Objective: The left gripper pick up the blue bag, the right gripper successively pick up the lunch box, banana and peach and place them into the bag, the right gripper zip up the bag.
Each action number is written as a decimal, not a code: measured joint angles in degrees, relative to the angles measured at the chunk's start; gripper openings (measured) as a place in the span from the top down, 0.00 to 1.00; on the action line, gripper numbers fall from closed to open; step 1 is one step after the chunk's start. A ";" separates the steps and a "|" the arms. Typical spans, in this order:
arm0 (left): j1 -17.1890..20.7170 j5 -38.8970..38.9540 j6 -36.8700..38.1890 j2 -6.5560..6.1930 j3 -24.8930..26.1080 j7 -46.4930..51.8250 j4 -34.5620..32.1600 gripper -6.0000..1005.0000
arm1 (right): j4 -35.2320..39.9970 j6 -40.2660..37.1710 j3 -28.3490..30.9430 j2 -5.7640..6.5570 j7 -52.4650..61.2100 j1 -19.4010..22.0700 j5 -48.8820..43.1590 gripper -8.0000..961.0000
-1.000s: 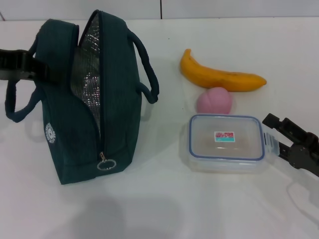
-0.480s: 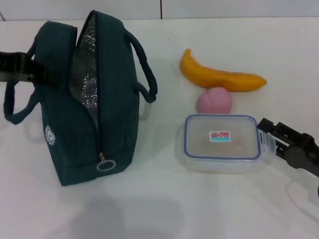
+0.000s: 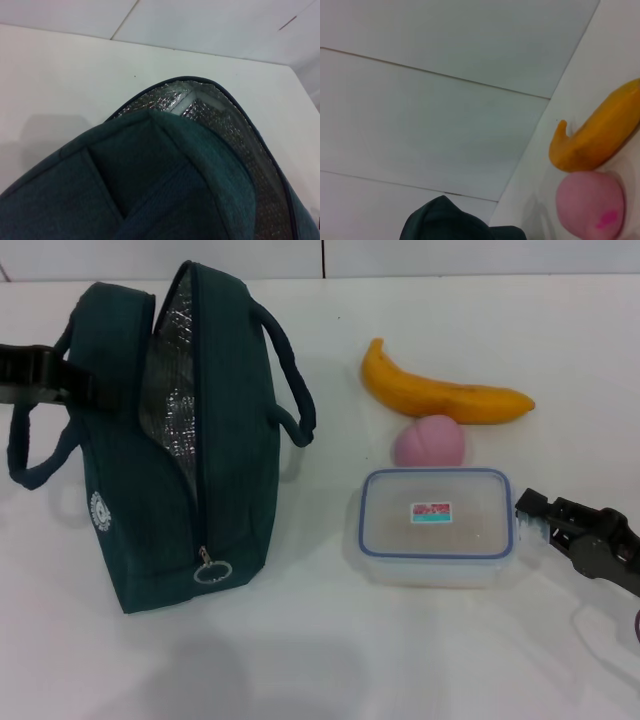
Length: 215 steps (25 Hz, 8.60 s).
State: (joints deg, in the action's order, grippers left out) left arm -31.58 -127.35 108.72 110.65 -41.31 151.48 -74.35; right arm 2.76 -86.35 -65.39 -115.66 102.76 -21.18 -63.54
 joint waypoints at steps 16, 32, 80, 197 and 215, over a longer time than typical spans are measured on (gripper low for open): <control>-0.06 0.00 0.00 0.00 0.27 -0.29 0.00 0.95 | 1.08 -4.26 0.70 0.06 -0.94 0.21 1.14 0.89; -0.36 3.92 0.68 -0.56 0.24 0.14 0.32 0.95 | 2.86 -18.24 0.79 0.36 -0.30 -0.88 15.23 0.88; -3.45 10.16 1.05 4.27 -2.29 -0.32 5.22 0.96 | 6.03 -2.56 -14.74 -0.53 2.53 -17.45 19.47 0.85; -4.72 7.93 -0.61 4.48 -2.78 -2.89 10.11 0.96 | 19.49 25.88 6.07 6.53 -19.22 -35.07 -65.14 0.13; -4.72 7.90 -0.61 4.49 -2.97 -2.72 10.11 0.96 | 17.96 28.15 6.29 5.54 -21.18 -34.62 -65.04 0.13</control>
State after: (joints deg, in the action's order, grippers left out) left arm -36.30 -119.45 108.11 115.14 -44.28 148.76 -64.24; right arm 20.72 -58.20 -59.10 -110.12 81.59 -55.80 -128.58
